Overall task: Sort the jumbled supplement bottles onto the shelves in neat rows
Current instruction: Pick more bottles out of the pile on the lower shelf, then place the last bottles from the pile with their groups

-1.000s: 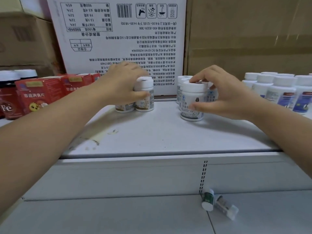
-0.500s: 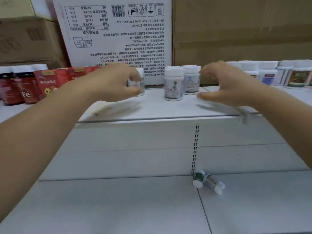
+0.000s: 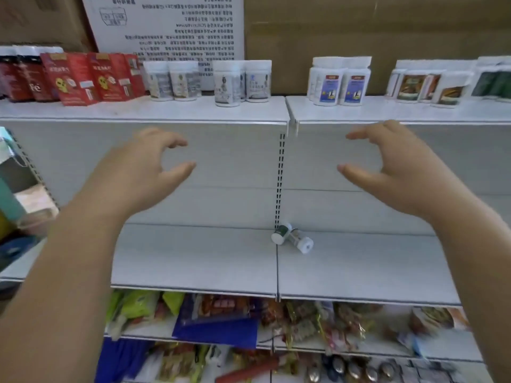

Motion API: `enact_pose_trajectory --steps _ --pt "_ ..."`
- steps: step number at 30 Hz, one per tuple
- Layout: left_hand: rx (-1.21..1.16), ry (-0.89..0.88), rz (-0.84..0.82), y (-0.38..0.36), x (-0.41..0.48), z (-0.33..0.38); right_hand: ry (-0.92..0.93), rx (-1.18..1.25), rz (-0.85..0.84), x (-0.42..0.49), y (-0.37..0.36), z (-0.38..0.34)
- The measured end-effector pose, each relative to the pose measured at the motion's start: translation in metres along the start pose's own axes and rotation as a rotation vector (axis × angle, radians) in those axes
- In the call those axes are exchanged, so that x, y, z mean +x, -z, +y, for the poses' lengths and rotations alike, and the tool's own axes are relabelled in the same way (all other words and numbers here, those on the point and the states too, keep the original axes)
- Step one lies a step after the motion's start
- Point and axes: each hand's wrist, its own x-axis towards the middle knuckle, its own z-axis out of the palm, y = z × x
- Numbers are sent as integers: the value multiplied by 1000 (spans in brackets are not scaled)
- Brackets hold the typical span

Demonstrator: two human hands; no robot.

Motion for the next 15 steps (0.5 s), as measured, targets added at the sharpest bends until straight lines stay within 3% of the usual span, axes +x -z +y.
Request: enact_pose_trajectory --steps 8,15 --pt "-148 182 -185 -107 -56 15 -255 191 -89 -73 -81 53" --pt "-290 212 -371 -220 -31 5 -477 294 -208 -79 -187 91"
